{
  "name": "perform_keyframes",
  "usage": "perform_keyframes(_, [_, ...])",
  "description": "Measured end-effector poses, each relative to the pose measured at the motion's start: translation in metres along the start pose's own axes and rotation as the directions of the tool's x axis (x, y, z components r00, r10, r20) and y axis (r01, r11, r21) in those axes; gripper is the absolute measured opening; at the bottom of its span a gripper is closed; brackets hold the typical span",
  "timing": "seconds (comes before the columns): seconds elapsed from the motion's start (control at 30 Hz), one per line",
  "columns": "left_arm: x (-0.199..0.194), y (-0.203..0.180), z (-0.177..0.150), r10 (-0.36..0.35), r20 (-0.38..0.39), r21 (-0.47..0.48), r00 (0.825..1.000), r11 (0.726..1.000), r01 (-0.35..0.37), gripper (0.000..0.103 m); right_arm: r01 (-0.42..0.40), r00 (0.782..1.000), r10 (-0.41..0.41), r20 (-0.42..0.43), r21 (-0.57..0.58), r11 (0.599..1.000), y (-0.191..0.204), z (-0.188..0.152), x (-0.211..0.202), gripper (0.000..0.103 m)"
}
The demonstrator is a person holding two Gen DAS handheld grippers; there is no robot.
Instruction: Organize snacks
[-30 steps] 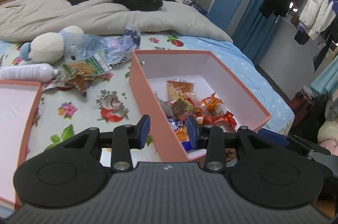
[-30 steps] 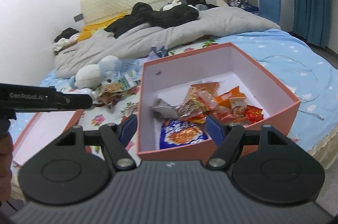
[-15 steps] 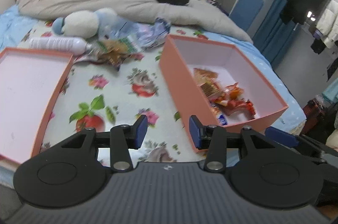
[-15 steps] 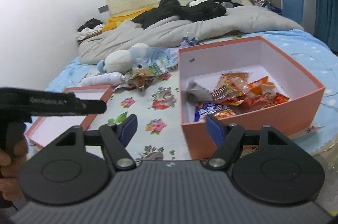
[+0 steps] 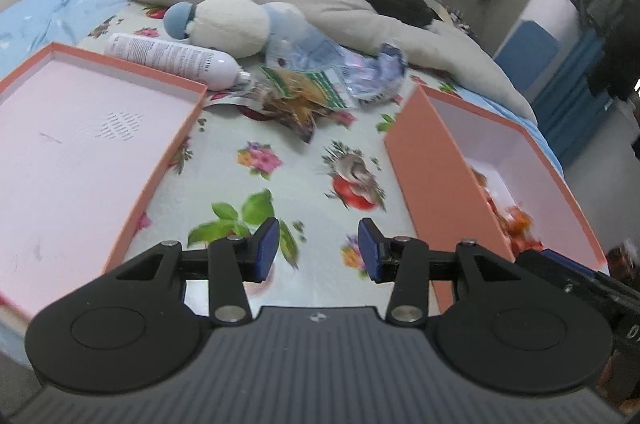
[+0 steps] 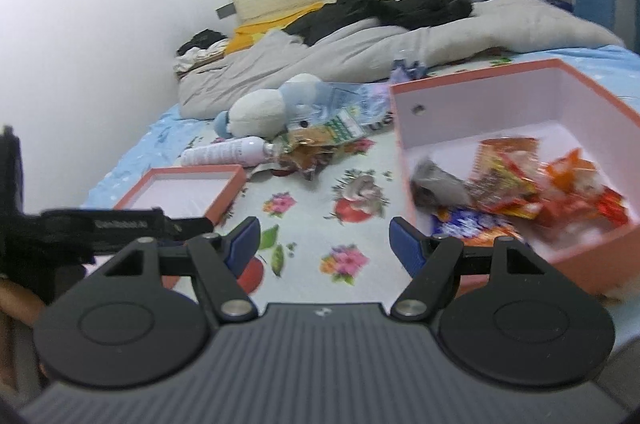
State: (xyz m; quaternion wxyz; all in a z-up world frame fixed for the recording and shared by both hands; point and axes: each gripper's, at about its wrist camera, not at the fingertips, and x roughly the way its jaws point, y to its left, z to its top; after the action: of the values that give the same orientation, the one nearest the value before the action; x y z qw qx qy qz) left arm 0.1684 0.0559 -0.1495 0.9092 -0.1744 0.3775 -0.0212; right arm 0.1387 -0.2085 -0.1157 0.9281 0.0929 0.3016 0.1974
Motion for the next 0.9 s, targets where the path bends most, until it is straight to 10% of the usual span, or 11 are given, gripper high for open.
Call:
perform_keyframes(0.53, [0.150,0.052,0.037,-0.114,0.020,-0.219,0.993,0.969,0.116,0.065,-0.101,0.985,0.106,-0.137,0.038,0.994,-0.017,0.089,0.194,0.073])
perform_keyframes(0.9, [0.214,0.059,0.068,-0.158,0.049,-0.274,0.986,0.947,0.166,0.063,0.023,0.953,0.063,-0.295,0.279,0.960,-0.048,0.099,0.315,0.083])
